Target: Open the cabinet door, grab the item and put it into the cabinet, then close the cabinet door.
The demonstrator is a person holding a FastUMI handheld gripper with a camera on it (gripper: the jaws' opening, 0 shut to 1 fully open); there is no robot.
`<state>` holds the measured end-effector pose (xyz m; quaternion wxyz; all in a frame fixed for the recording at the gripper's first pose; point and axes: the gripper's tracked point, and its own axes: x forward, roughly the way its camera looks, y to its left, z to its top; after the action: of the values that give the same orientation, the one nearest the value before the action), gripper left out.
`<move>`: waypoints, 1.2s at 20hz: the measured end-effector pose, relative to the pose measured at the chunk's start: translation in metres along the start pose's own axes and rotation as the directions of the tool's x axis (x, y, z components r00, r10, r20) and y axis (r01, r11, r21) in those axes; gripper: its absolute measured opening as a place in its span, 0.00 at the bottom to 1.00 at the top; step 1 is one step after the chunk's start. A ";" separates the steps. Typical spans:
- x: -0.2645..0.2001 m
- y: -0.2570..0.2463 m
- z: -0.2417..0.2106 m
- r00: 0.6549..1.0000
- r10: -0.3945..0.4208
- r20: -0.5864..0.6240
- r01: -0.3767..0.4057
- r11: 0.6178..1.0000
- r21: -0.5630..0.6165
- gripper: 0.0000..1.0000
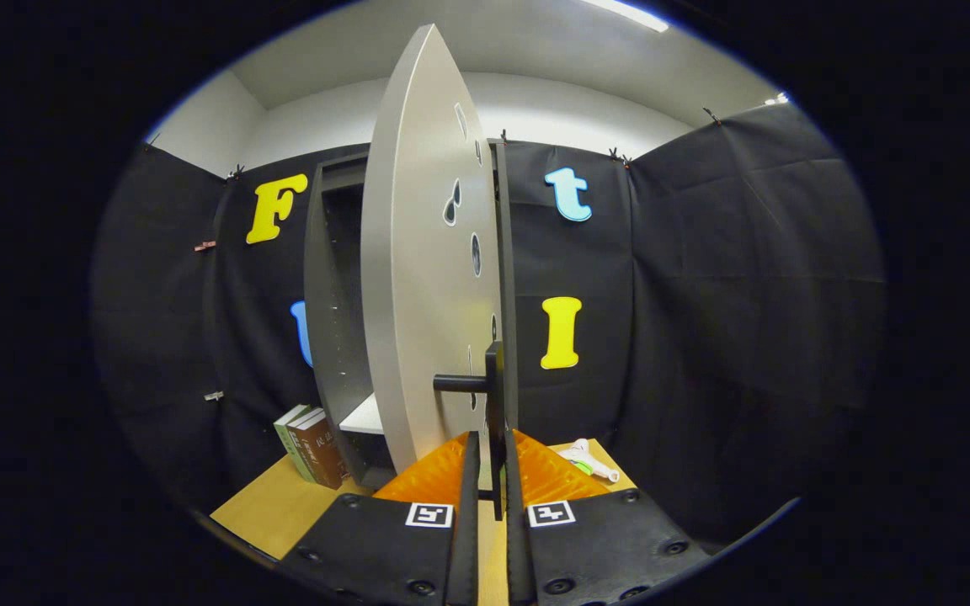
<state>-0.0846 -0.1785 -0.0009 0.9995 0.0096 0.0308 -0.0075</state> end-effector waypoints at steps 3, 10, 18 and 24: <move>-0.001 -0.019 0.003 1.000 -0.023 0.008 0.023 1.000 0.005 0.12; -0.009 -0.059 0.005 0.996 -0.079 0.029 0.079 0.997 0.022 0.11; -0.021 -0.064 0.012 0.988 -0.139 0.074 0.142 0.989 -0.043 0.18; -0.065 -0.048 -0.010 0.993 -0.101 0.065 0.106 0.992 -0.075 0.68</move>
<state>-0.1506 -0.2256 -0.0077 0.9978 -0.0313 0.0009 -0.0584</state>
